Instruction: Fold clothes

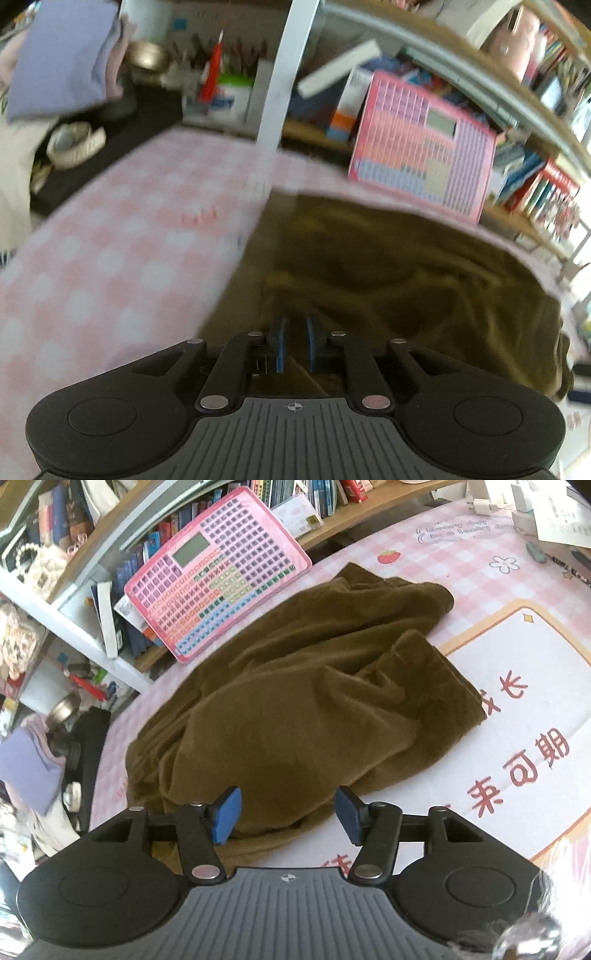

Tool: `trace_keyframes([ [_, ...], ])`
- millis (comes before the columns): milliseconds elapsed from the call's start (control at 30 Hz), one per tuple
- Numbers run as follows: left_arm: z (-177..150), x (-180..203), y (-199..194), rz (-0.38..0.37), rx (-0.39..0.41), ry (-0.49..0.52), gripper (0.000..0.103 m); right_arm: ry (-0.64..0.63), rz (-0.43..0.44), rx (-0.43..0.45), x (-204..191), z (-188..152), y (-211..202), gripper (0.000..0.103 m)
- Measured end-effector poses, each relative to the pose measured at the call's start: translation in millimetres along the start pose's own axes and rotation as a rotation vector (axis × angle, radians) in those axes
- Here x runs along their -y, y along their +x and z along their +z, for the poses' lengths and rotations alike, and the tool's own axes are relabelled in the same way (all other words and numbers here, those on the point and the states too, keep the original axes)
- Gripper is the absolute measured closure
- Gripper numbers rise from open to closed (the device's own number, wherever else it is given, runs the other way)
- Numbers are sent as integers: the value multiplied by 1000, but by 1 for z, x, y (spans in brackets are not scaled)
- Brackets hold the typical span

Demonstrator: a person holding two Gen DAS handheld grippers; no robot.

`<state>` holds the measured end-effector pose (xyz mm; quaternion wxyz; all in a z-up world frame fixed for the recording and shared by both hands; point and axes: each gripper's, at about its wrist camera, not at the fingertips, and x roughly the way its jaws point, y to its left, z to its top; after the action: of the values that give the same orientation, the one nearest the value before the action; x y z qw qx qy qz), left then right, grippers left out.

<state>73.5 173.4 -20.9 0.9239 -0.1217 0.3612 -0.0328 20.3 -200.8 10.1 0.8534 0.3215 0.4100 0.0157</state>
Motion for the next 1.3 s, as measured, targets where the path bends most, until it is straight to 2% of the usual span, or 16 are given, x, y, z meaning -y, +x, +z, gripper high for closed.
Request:
trace_keyframes([
  [133, -15, 1, 3, -1, -54, 4, 85, 101, 7, 13, 14, 10, -3, 40],
  [233, -25, 1, 5, -2, -87, 3, 85, 175, -63, 45, 33, 15, -7, 40],
  [300, -23, 0, 1, -3, -72, -16, 85, 224, -115, 73, 51, 19, -11, 43],
  [400, -19, -3, -10, 5, -43, -40, 84, 274, -177, 132, 75, 28, -14, 58],
  [633, -15, -17, -25, 39, -33, -129, 83, 340, -203, 83, 101, 42, 3, 64],
  [700, -18, -21, -28, 52, -38, -147, 83, 324, -212, 66, 100, 44, 11, 74],
  [767, -20, -23, -28, 65, -47, -155, 83, 303, -196, 81, 94, 46, 9, 97],
  [867, -20, -29, -29, 82, -57, -169, 83, 279, -150, 134, 83, 51, -7, 99],
  [900, -20, -30, -30, 85, -58, -172, 83, 279, -116, 176, 76, 57, -23, 99],
  [967, -18, -32, -32, 89, -59, -177, 82, 359, -137, 284, 64, 68, -64, 100],
  [1033, -17, -33, -32, 92, -56, -182, 75, 336, -116, 394, 54, 76, -102, 99],
  [1067, -17, -33, -31, 94, -58, -183, 70, 312, -145, 421, 51, 80, -113, 95],
  [1100, -17, -33, -29, 95, -61, -185, 70, 285, -189, 419, 51, 82, -116, 90],
  [1133, -16, -33, -27, 95, -64, -186, 70, 258, -236, 412, 52, 84, -117, 63],
  [1167, -16, -33, -25, 95, -68, -189, 69, 248, -279, 397, 55, 83, -115, 46],
  [1300, -16, -29, -19, 68, -98, -198, 69, 305, -356, 352, 81, 60, -106, 49],
])
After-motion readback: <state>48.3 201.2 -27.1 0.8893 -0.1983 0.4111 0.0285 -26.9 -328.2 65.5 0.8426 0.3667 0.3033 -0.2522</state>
